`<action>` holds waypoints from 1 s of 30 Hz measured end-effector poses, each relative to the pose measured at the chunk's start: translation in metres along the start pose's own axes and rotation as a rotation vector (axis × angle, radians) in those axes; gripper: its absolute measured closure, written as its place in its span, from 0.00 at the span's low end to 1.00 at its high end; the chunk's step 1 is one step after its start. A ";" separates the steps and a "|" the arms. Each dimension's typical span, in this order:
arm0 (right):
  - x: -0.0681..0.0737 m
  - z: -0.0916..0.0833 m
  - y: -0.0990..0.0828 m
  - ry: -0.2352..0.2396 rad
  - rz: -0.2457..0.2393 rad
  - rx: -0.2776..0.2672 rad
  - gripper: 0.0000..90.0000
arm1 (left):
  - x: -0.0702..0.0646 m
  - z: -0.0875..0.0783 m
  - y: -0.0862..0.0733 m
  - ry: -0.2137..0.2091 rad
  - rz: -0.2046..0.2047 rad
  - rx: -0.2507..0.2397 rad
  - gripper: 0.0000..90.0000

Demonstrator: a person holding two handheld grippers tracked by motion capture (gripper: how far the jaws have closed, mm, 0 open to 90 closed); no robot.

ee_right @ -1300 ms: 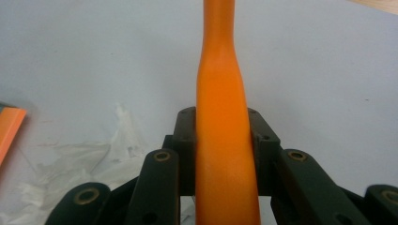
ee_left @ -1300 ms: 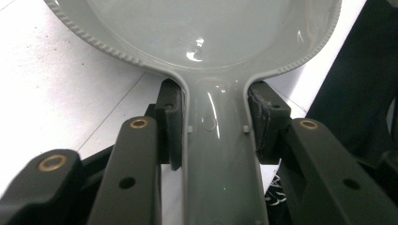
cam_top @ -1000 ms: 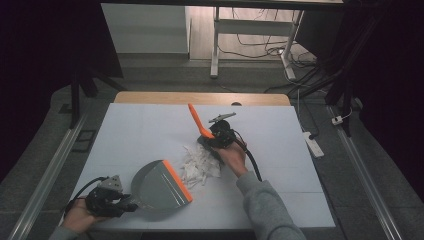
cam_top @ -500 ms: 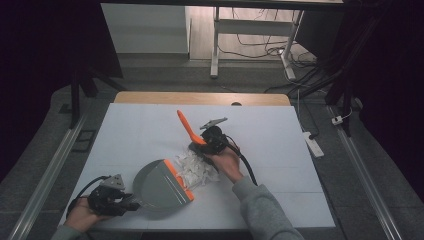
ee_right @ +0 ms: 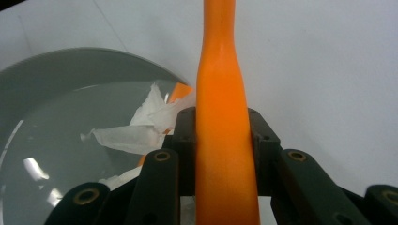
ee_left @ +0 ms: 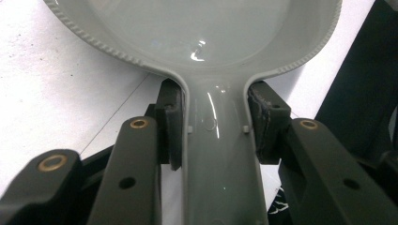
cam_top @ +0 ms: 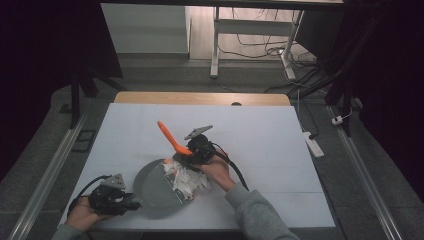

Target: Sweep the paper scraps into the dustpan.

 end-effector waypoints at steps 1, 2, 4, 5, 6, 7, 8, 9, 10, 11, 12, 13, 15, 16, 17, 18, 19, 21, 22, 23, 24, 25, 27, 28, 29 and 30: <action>0.001 -0.002 0.001 0.002 -0.003 -0.007 0.78 | 0.000 0.000 0.000 -0.001 0.000 0.001 0.68; 0.001 -0.005 0.002 0.005 -0.004 -0.025 0.78 | 0.000 0.000 0.000 0.000 0.000 0.000 0.68; 0.000 -0.012 0.005 -0.002 -0.003 -0.051 0.78 | 0.000 0.000 0.000 -0.001 0.000 0.000 0.68; 0.000 -0.015 0.006 -0.008 -0.003 -0.059 0.78 | 0.000 0.000 0.000 -0.001 0.000 0.000 0.68; -0.002 -0.018 0.008 -0.022 -0.008 -0.069 0.78 | 0.000 0.000 0.000 0.000 0.001 0.000 0.68; -0.005 -0.021 0.009 -0.036 -0.013 -0.073 0.78 | 0.000 0.000 0.000 -0.001 0.001 0.000 0.68; -0.008 -0.024 0.010 -0.050 -0.010 -0.080 0.78 | 0.000 0.000 0.001 -0.001 0.001 0.001 0.68; -0.010 -0.025 0.011 -0.058 -0.007 -0.084 0.78 | 0.000 0.000 0.001 0.000 0.002 0.002 0.68; -0.014 -0.027 0.012 -0.070 0.000 -0.090 0.78 | 0.000 0.000 0.001 0.000 0.002 0.002 0.68; -0.018 -0.029 0.013 -0.087 0.009 -0.098 0.78 | 0.000 0.000 0.001 0.000 0.002 0.002 0.68; -0.021 -0.029 0.013 -0.097 0.014 -0.101 0.78 | 0.000 0.000 0.001 -0.001 0.002 0.002 0.68; -0.024 -0.029 0.014 -0.104 0.020 -0.104 0.78 | 0.000 0.000 0.001 -0.001 0.003 0.002 0.68; -0.029 -0.028 0.014 -0.127 0.025 -0.104 0.78 | 0.000 0.000 0.001 -0.002 0.003 0.002 0.68; -0.032 -0.028 0.014 -0.134 0.030 -0.106 0.78 | 0.000 0.000 0.001 -0.002 0.003 0.002 0.68; -0.034 -0.027 0.014 -0.136 0.039 -0.106 0.78 | 0.000 0.000 0.001 -0.003 0.003 0.001 0.68; -0.037 -0.027 0.013 -0.143 0.044 -0.104 0.78 | 0.000 0.000 0.001 -0.004 0.003 0.001 0.68; -0.039 -0.027 0.012 -0.154 0.046 -0.101 0.78 | 0.000 0.000 0.000 -0.004 0.003 0.001 0.68; -0.044 -0.028 0.010 -0.165 0.055 -0.095 0.78 | 0.000 0.000 0.000 -0.005 0.004 0.001 0.68; -0.045 -0.029 0.008 -0.171 0.059 -0.091 0.78 | 0.000 0.000 0.000 -0.006 0.005 0.001 0.68; -0.047 -0.030 0.007 -0.180 0.058 -0.087 0.78 | 0.000 0.000 0.000 -0.006 0.005 0.001 0.68; -0.048 -0.031 0.006 -0.185 0.059 -0.082 0.78 | 0.000 0.000 0.000 -0.006 0.006 0.001 0.68; -0.050 -0.033 0.005 -0.189 0.059 -0.080 0.78 | 0.000 0.000 0.000 -0.007 0.007 0.002 0.68; -0.052 -0.036 0.002 -0.197 0.063 -0.078 0.78 | -0.001 0.000 0.000 -0.010 0.010 0.003 0.68; -0.053 -0.038 0.000 -0.201 0.069 -0.072 0.78 | -0.001 0.000 0.000 -0.010 0.012 0.004 0.68; -0.053 -0.039 -0.002 -0.204 0.075 -0.067 0.78 | -0.001 -0.001 0.000 -0.014 0.017 0.006 0.68; -0.053 -0.041 -0.004 -0.204 0.073 -0.063 0.78 | -0.002 0.000 0.000 -0.017 0.019 0.006 0.68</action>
Point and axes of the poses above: each handheld gripper's, and its own axes: z roughly forward along the jaws, y roughly out of its top, x roughly to its left, the point moved 2 cm from there along z, roughly forward along the jaws, and after that the axes turned 2 degrees about -x, right-handed, at the moved point
